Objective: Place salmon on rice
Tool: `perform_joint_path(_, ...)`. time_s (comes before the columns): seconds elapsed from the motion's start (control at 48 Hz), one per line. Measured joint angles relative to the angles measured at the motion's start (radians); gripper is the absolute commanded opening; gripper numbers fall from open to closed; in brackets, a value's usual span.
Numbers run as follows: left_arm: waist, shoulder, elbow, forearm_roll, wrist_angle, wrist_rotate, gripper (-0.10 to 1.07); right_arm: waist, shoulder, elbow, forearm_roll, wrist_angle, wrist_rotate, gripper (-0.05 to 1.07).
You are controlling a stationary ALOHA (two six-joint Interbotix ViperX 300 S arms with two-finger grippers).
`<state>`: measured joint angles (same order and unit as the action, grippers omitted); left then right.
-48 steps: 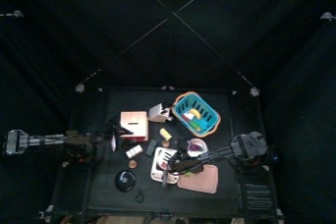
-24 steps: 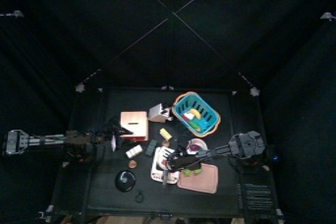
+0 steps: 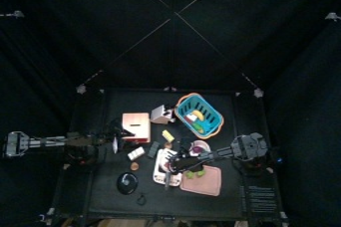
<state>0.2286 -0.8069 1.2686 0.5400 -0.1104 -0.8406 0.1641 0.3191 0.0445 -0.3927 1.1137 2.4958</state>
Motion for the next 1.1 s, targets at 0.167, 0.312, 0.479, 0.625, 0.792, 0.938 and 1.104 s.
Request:
perform_joint_path(0.167, 0.000, 0.000, -0.002, 0.002, 0.000, 0.000, 0.87, 0.000, 0.000, 0.000, 0.000, 0.000, 0.000, 0.61)
perform_joint_path(0.312, 0.000, 0.000, 0.000, 0.002, -0.002, 0.000, 0.87, -0.002, 0.000, 0.000, 0.002, -0.002, 0.000, 0.61)
perform_joint_path(0.479, 0.000, 0.000, 0.003, 0.000, 0.000, 0.000, 0.87, -0.002, 0.000, 0.005, 0.003, -0.003, 0.000, 0.61)
perform_joint_path(0.625, 0.003, 0.000, 0.005, 0.002, 0.000, 0.000, 0.87, -0.002, 0.000, 0.006, 0.005, -0.003, 0.000, 0.61)
perform_joint_path(0.792, 0.006, 0.000, 0.005, 0.002, 0.000, 0.000, 0.87, -0.002, 0.000, 0.008, 0.005, -0.005, -0.003, 0.62)
perform_joint_path(0.938, 0.008, 0.000, 0.005, 0.002, 0.000, 0.000, 0.87, -0.005, 0.000, 0.011, 0.005, -0.005, -0.003, 0.62)
perform_joint_path(1.104, 0.008, 0.000, 0.008, 0.002, 0.000, 0.000, 0.87, -0.011, 0.000, 0.018, 0.003, -0.018, -0.003, 0.65)
